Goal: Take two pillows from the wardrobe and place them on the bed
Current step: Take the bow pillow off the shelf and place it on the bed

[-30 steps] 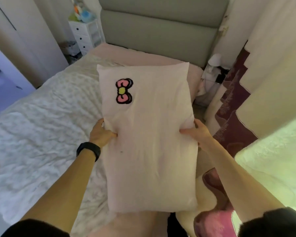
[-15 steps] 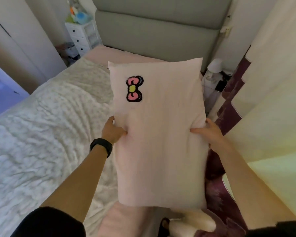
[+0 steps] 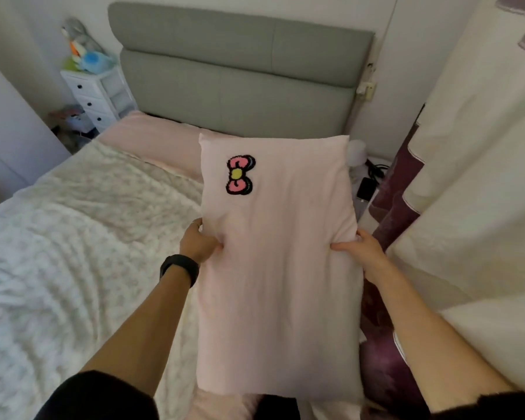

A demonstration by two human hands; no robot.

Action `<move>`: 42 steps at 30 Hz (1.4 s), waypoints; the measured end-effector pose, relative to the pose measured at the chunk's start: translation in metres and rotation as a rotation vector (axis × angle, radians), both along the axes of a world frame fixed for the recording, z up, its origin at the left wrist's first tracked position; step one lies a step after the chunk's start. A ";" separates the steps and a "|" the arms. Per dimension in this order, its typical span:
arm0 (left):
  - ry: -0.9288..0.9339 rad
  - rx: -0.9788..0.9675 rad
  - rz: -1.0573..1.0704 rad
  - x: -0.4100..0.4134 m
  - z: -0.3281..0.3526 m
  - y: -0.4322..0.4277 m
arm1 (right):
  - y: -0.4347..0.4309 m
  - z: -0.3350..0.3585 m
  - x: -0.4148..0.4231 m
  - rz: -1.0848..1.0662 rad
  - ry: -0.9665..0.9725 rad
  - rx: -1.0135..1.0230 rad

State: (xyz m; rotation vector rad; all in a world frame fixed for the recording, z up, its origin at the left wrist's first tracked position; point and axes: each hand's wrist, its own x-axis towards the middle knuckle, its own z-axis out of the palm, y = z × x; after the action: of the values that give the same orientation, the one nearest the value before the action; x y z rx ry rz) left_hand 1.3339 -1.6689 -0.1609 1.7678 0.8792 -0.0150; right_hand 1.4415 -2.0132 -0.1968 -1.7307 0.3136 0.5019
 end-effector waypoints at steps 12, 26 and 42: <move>0.029 -0.151 0.017 0.196 0.012 0.069 | 0.053 0.030 0.232 0.095 0.073 -0.004; 0.065 -0.244 0.429 0.438 -0.057 0.116 | 0.177 -0.018 0.585 0.509 0.215 -0.102; 0.126 -0.353 0.614 0.503 -0.086 0.138 | 0.272 -0.037 0.719 0.787 0.183 -0.256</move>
State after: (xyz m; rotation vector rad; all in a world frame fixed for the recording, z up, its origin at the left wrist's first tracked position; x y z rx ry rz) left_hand 1.8367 -1.5306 -0.2468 1.1301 1.3891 0.1136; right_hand 2.1609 -1.7409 -0.2341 -2.0331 -0.2091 1.2352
